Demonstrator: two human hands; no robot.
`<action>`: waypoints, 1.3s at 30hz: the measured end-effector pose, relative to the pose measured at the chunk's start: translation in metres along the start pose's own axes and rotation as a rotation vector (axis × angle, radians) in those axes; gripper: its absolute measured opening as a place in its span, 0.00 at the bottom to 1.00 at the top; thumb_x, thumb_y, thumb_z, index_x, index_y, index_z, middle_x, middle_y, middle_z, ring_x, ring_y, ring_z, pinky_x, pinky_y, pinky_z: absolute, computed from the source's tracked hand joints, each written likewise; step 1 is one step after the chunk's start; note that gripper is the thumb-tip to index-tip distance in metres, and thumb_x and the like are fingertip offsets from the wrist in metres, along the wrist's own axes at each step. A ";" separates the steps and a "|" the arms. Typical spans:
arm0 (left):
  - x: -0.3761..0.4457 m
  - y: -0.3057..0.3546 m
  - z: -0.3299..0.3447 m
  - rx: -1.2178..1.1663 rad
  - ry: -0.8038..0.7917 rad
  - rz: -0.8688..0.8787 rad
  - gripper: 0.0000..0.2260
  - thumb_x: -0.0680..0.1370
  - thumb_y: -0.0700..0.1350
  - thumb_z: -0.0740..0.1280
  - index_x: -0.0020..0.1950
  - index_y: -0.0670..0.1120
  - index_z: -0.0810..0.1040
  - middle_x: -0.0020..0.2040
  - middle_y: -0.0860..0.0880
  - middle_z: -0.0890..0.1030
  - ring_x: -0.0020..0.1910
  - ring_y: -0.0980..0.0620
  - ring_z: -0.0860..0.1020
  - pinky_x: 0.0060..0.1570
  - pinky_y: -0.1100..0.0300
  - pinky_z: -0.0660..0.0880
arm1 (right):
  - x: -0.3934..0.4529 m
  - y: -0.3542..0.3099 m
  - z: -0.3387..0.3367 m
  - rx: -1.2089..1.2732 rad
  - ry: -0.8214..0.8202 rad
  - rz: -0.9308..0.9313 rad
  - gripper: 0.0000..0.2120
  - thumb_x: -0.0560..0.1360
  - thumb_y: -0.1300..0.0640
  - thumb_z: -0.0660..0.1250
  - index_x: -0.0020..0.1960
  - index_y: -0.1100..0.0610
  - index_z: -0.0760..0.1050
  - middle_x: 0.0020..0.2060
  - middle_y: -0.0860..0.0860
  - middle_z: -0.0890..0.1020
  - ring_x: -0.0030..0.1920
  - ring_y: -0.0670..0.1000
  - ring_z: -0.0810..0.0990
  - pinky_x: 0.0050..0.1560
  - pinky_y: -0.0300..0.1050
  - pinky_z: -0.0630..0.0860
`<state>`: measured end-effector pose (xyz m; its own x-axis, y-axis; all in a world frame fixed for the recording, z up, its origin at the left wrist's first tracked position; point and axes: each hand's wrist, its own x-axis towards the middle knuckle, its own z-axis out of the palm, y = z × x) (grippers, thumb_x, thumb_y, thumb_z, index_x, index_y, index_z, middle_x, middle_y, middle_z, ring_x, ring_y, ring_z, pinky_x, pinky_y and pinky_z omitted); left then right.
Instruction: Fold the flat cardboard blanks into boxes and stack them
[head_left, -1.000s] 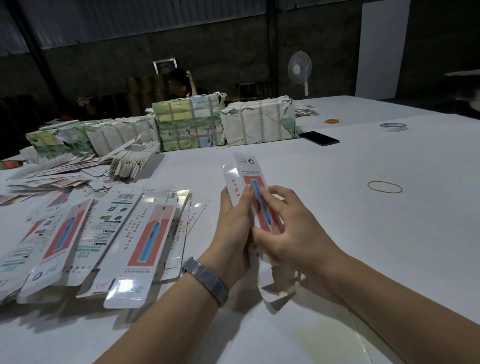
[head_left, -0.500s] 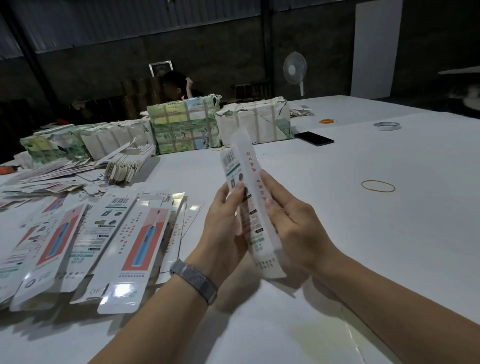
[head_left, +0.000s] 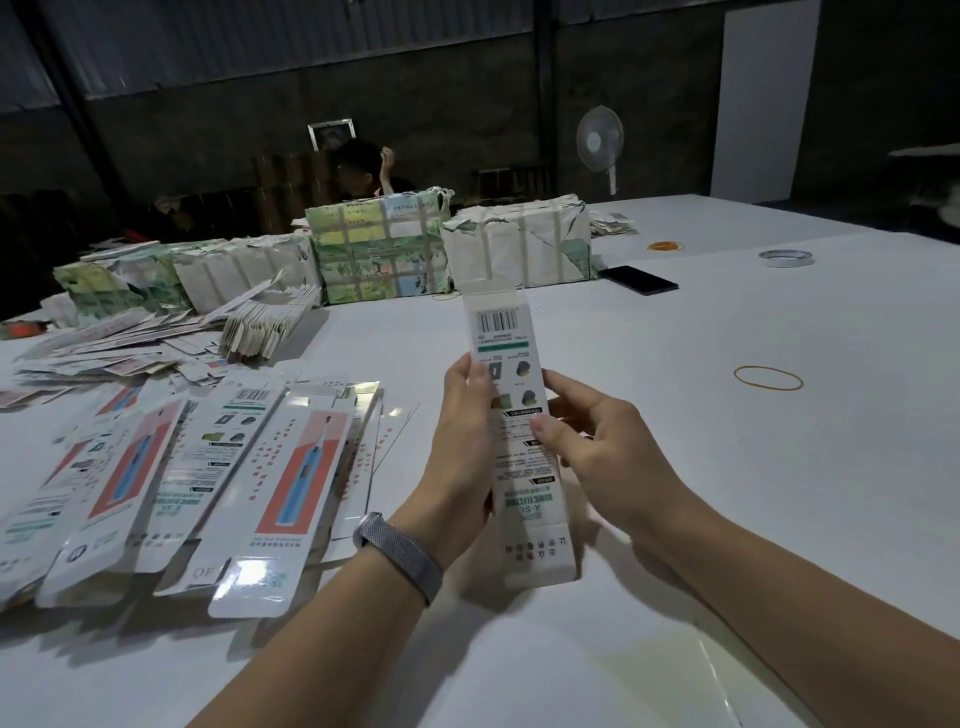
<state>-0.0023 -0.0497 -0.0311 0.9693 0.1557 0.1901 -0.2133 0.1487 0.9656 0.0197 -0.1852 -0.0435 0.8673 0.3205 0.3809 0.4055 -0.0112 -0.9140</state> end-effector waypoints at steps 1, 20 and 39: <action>0.001 0.000 -0.002 0.004 -0.001 0.008 0.12 0.85 0.56 0.55 0.66 0.55 0.70 0.50 0.48 0.86 0.45 0.48 0.86 0.40 0.53 0.83 | 0.001 0.001 0.000 0.023 -0.008 0.001 0.19 0.81 0.61 0.65 0.64 0.40 0.76 0.45 0.51 0.86 0.47 0.51 0.85 0.51 0.49 0.82; -0.015 0.002 0.012 0.146 -0.130 0.099 0.15 0.85 0.50 0.59 0.71 0.56 0.62 0.47 0.49 0.87 0.42 0.50 0.86 0.38 0.60 0.80 | 0.004 -0.014 -0.011 0.230 0.169 0.074 0.18 0.82 0.56 0.61 0.70 0.44 0.66 0.50 0.54 0.84 0.45 0.50 0.85 0.51 0.56 0.81; -0.016 0.002 0.009 0.174 -0.193 0.171 0.09 0.86 0.45 0.55 0.65 0.54 0.67 0.46 0.48 0.86 0.39 0.50 0.85 0.35 0.63 0.79 | 0.003 -0.014 -0.012 0.288 0.100 0.055 0.03 0.81 0.60 0.62 0.53 0.55 0.74 0.43 0.55 0.82 0.40 0.51 0.83 0.42 0.50 0.81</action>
<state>-0.0169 -0.0603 -0.0307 0.9300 -0.0263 0.3667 -0.3675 -0.0359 0.9293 0.0197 -0.1956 -0.0277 0.9156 0.2318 0.3286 0.2713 0.2472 -0.9302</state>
